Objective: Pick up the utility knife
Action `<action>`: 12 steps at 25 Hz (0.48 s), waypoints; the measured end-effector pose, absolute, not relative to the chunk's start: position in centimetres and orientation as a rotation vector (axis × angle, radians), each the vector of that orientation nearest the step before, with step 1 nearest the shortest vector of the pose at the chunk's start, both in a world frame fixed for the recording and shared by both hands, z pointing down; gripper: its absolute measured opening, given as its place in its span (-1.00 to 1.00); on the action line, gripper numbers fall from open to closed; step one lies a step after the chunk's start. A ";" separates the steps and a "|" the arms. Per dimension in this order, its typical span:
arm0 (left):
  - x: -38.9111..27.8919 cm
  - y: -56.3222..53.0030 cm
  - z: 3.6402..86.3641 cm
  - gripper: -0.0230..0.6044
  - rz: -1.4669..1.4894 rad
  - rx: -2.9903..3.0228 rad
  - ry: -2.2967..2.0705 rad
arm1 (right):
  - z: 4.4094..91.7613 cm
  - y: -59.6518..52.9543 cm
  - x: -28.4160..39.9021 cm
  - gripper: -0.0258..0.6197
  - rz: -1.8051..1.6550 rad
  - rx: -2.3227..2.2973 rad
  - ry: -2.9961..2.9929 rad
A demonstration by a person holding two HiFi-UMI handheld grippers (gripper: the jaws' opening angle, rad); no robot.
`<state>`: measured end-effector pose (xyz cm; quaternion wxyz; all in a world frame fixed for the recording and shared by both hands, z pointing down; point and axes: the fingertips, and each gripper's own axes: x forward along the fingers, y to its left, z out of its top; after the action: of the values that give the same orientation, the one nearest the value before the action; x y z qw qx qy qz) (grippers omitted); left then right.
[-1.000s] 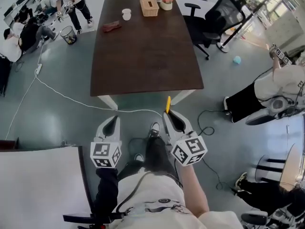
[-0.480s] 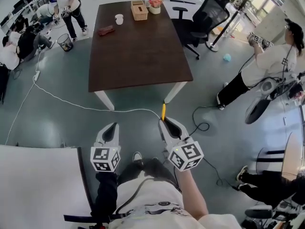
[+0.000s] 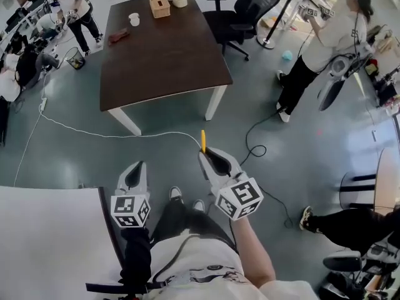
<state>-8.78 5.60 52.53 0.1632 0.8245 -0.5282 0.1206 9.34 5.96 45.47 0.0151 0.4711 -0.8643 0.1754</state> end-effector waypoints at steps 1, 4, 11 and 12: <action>-8.2 6.3 52.6 -0.93 0.352 2.350 -1.505 | 45.5 6.5 9.8 -0.76 0.542 1.460 -2.687; -7.1 7.5 52.1 -0.93 0.356 2.355 -1.508 | 45.1 7.5 10.7 -0.76 0.514 1.467 -2.681; -6.3 7.1 49.2 -0.93 0.278 2.421 -1.545 | 43.9 8.2 9.2 -0.76 0.441 1.466 -2.715; -6.3 6.9 48.7 -0.93 0.264 2.433 -1.551 | 43.6 8.1 8.9 -0.76 0.418 1.474 -2.721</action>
<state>-6.27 6.91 48.67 0.1221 0.8335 -0.5313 0.0905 8.89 8.12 43.58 0.0097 0.4720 -0.8713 0.1340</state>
